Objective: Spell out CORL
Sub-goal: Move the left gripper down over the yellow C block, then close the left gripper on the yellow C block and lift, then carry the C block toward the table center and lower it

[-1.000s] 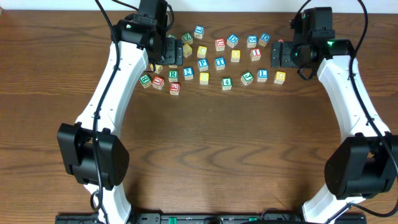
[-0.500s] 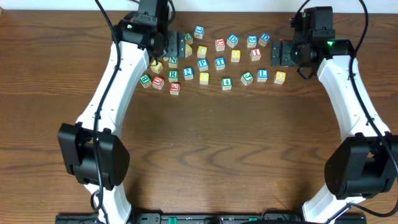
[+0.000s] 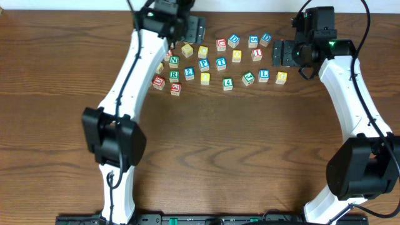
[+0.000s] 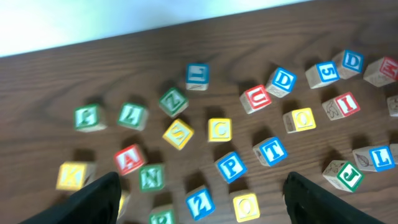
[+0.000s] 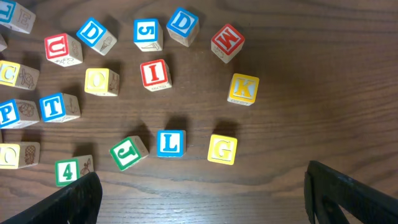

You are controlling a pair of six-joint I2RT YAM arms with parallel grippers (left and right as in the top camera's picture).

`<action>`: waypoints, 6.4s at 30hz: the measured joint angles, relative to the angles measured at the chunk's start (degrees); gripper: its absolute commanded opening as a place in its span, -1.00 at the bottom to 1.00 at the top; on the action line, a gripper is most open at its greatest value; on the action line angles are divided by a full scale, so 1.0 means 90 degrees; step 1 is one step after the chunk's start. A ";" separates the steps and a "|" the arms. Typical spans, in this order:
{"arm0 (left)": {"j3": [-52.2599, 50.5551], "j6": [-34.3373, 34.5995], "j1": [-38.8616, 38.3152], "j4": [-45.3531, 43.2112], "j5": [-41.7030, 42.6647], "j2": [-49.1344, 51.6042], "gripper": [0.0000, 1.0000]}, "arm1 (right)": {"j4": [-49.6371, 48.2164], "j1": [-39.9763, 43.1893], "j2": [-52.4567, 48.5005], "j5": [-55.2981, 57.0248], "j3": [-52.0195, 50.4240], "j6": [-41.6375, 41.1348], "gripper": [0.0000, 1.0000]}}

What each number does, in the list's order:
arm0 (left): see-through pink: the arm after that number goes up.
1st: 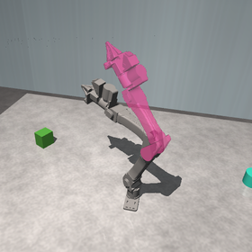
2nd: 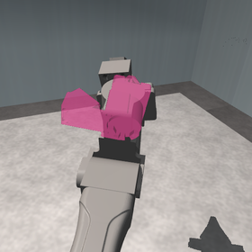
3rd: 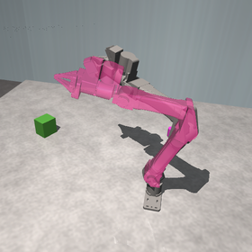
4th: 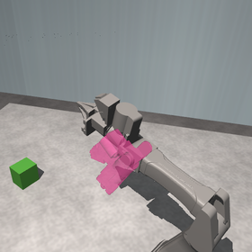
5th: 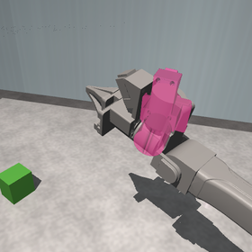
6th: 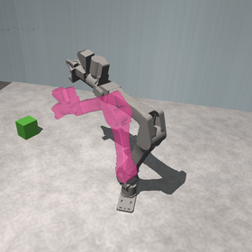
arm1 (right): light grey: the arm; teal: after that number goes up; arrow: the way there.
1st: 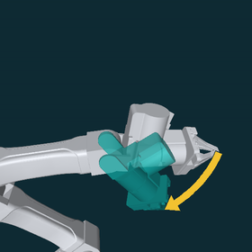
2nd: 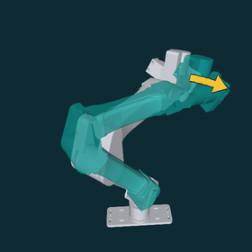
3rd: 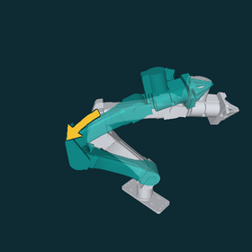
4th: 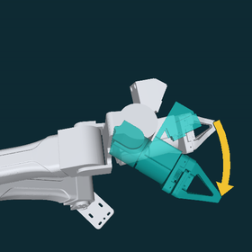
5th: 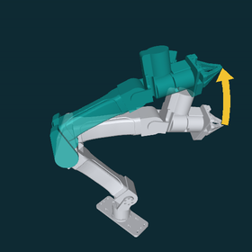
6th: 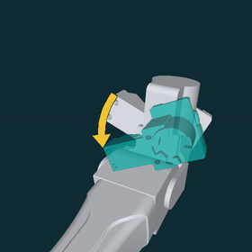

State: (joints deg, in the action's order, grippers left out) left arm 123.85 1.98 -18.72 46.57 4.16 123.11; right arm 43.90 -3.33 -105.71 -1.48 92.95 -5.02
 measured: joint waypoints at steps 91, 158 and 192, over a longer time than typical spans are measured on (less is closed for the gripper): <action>0.0063 0.0614 -0.0600 -0.1970 -0.0981 0.2395 -0.47 | 0.0002 0.0000 0.0000 0.0000 0.0000 -0.0002 0.99; -0.5916 0.2807 -0.1401 -0.1224 -0.0653 -0.1715 -0.17 | 0.0046 0.0000 0.0000 0.0000 0.0000 -0.0002 0.99; -0.5918 0.1411 -0.1401 -0.1277 -0.0117 -0.1715 -0.19 | 0.0046 0.0000 0.0000 0.0000 0.0000 -0.0002 0.99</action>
State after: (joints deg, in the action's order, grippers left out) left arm 70.59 14.68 -31.33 35.07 3.11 107.68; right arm 44.31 -3.33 -105.71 -1.48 92.95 -5.04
